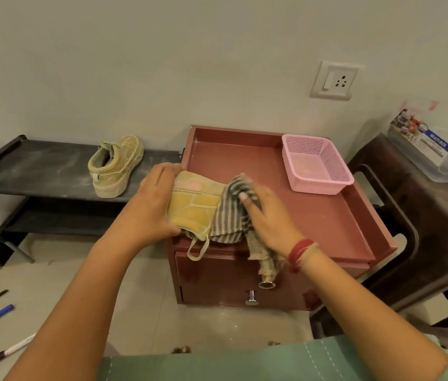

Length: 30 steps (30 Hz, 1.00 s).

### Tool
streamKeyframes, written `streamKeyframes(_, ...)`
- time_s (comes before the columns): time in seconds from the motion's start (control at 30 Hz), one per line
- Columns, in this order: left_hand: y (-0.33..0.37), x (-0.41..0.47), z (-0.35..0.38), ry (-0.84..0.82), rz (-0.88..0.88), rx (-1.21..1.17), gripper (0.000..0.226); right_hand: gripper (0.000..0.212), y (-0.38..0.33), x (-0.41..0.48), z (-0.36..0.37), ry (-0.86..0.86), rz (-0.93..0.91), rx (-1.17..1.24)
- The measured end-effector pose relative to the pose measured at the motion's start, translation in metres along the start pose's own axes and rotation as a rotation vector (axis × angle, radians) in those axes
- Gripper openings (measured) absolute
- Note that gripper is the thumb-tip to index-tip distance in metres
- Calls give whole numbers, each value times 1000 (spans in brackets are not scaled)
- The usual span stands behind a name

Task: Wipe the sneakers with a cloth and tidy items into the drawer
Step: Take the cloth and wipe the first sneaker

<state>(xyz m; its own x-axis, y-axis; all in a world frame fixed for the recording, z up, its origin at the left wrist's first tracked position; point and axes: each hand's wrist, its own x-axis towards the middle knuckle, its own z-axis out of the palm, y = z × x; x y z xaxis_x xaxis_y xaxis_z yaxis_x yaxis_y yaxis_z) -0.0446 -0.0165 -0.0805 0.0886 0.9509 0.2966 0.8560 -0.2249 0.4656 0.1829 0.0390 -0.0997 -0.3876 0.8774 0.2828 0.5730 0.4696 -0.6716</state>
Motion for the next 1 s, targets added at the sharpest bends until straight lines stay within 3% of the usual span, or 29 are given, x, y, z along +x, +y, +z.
streamKeyframes(0.07,1,-1,0,-5,15,-3,101,46,4,1,11,-96,16,-111)
streamKeyframes(0.17,1,-3,-1,7,-11,14,103,46,7,3,16,-66,23,-95)
streamKeyframes(0.27,1,-4,2,120,-205,44,104,46,11,8,19,-58,25,-44)
streamKeyframes(0.37,4,-2,5,137,-444,-62,77,46,13,9,21,-21,36,-9)
streamKeyframes(0.47,8,0,6,80,-507,-125,58,44,13,6,22,0,32,9)
streamKeyframes(0.53,10,1,2,-23,-581,-282,59,44,15,2,22,10,14,14)
streamKeyframes(0.6,17,3,-5,-113,-687,-656,58,44,16,-5,21,4,1,-1)
streamKeyframes(0.67,29,8,-5,-68,-756,-890,62,45,17,-15,19,5,-11,-11)
streamKeyframes(0.73,40,21,5,110,-815,-952,84,47,18,-24,17,-2,-32,-5)
streamKeyframes(0.8,50,36,17,327,-799,-909,85,37,16,-31,9,-5,-8,119)
streamKeyframes(0.87,56,47,24,444,-698,-813,70,20,13,-32,-6,86,64,320)
streamKeyframes(1.0,68,58,29,455,-459,-639,62,27,14,-28,-59,432,199,513)
